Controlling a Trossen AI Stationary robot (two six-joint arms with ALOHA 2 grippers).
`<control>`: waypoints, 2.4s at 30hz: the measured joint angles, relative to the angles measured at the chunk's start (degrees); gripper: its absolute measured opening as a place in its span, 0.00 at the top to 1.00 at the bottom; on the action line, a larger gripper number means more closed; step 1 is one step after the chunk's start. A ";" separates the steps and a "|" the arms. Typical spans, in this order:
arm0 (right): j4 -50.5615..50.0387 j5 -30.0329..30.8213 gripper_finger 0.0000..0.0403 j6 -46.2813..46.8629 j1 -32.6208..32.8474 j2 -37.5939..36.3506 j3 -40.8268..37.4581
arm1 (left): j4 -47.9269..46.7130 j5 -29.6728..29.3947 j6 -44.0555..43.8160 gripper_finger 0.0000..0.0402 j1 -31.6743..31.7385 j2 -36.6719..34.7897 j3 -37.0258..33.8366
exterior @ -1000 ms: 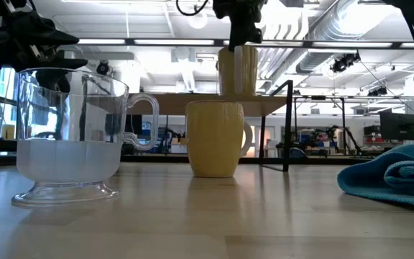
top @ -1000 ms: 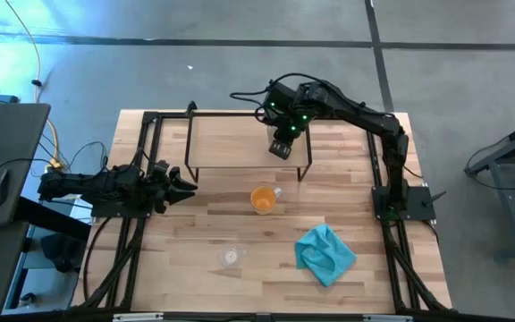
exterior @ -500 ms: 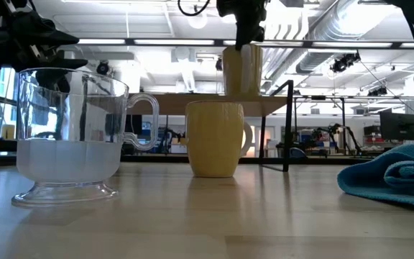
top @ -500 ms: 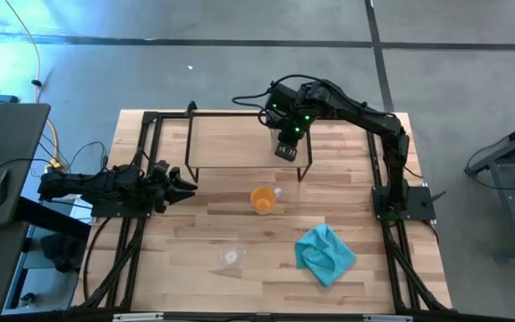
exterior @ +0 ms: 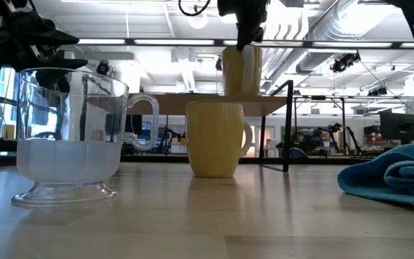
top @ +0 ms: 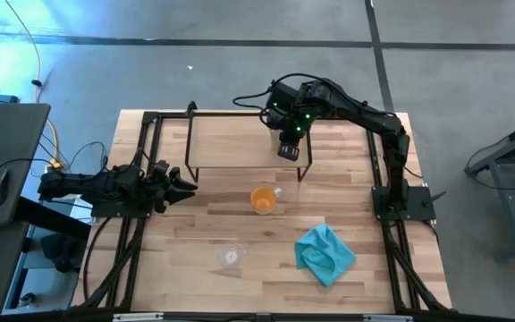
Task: Stack small to large cups/mugs on shelf
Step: Put the white mug on the shelf, then put the yellow mug on the shelf
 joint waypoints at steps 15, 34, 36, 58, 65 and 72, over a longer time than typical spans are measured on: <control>0.55 1.33 0.90 1.81 -0.88 0.45 4.46 | 0.00 0.00 0.00 0.62 0.00 0.00 0.00; -1.16 1.11 0.88 4.11 1.23 0.26 5.51 | 0.00 -0.22 -0.02 0.62 0.00 0.00 0.00; -1.16 1.39 0.88 3.63 1.75 0.22 5.55 | 0.00 -0.22 0.00 0.62 0.00 0.00 0.00; -1.07 2.57 0.88 6.97 5.00 -5.36 5.64 | 0.00 -0.22 0.15 0.62 0.00 0.00 0.00; -1.76 -2.00 0.88 9.15 10.71 -6.48 5.67 | 0.00 -0.22 0.62 0.62 0.00 0.00 0.00; -1.81 -0.46 0.88 11.89 18.26 -6.15 5.55 | 0.02 -0.42 0.96 0.62 0.00 0.00 0.00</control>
